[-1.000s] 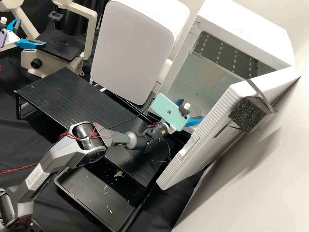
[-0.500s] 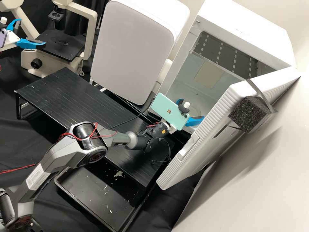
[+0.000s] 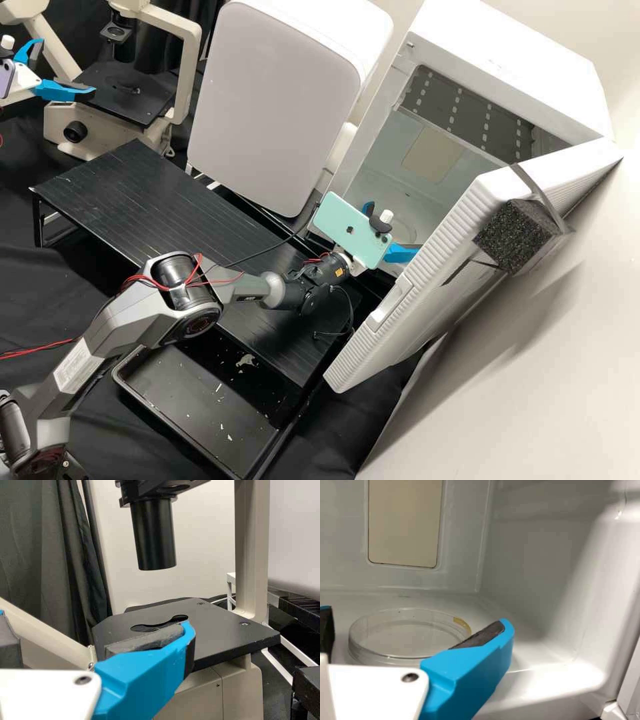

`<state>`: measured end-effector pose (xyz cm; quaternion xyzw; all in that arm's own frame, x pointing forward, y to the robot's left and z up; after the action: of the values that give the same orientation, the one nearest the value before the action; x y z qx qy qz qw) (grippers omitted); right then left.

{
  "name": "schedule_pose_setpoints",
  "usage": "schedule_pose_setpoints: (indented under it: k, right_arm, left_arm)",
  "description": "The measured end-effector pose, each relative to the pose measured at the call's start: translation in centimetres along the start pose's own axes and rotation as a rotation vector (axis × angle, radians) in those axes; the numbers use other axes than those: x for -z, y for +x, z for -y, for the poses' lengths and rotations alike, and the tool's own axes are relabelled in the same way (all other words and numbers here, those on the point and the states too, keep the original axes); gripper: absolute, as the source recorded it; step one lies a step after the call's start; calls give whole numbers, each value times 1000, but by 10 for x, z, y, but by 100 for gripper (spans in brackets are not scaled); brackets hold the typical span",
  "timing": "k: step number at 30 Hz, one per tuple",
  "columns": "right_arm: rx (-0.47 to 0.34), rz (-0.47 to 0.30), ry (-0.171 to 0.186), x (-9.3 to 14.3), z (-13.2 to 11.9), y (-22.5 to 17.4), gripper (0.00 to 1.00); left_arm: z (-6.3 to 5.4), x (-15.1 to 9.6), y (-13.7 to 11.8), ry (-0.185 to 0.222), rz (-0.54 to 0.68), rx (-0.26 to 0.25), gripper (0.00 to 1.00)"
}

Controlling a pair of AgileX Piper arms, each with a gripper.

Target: Place the petri dish in the incubator

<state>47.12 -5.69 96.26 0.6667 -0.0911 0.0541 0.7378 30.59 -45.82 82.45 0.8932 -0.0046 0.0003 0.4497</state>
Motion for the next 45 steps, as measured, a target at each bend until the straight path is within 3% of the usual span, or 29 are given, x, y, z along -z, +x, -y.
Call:
schedule_pose_setpoints:
  k: [14, 27, 33, 45]
  right_arm:
    - [-36, -4, 7, -2, -17, -22, 100]
    - [-102, -86, 26, 0, -27, -66, 100]
    - [-135, -136, 61, -1, -18, -111, 100]
    - [-93, -43, 160, 22, 5, -223, 100]
  left_arm:
    - [0, 0, 0, 0, 0, 0, 100]
    - [0, 0, 0, 0, 0, 0, 100]
    - [0, 0, 0, 0, 0, 0, 100]
    - [0, 0, 0, 0, 0, 0, 100]
